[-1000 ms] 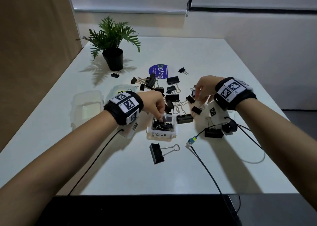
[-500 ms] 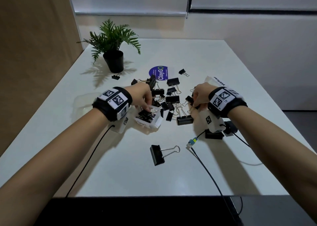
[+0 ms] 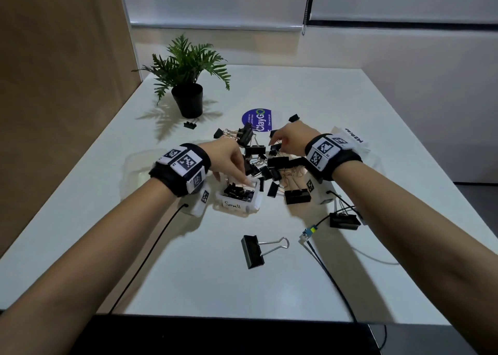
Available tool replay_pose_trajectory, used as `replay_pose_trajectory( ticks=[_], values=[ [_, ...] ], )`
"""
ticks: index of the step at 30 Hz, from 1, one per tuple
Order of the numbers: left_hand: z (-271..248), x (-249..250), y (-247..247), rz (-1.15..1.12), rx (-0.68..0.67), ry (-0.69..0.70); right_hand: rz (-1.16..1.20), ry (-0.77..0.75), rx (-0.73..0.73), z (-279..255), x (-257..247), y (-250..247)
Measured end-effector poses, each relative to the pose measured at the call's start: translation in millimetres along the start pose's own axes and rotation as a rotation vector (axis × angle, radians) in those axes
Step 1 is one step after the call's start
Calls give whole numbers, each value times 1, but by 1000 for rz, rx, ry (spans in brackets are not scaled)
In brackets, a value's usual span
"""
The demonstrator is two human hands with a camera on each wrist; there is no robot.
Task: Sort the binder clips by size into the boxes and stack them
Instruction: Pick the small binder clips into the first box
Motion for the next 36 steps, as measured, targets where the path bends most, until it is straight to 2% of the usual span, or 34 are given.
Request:
replay_pose_trajectory(
  ticks=[5,9,14,23,27,33,36],
  values=[
    [21,17,-31,16,103,32,-42,-9,-48,7,1,8],
    [46,35,-22,103,118,113,-26,17,-40,11,2,14],
    [75,41,-17,286,143,124,10,31,-15,13,7,18],
    [100,42,-5,416,-35,52,-4,14,9,18,11,21],
    [103,40,-6,434,-18,45,5,18,10,20,9,20],
    [107,44,-4,399,-77,41,-1,24,13,20,14,22],
    [110,38,-7,345,-52,49,10,18,15,18,16,19]
  ],
)
Point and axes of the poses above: each hand's wrist, its own z-axis towards the middle knuckle, its own y-axis out of the palm, x = y × z, the point moved 5 cm from there along z, towards the middle knuckle, and after that the axes turned 11 degrees about x, right-handed, at the moved point
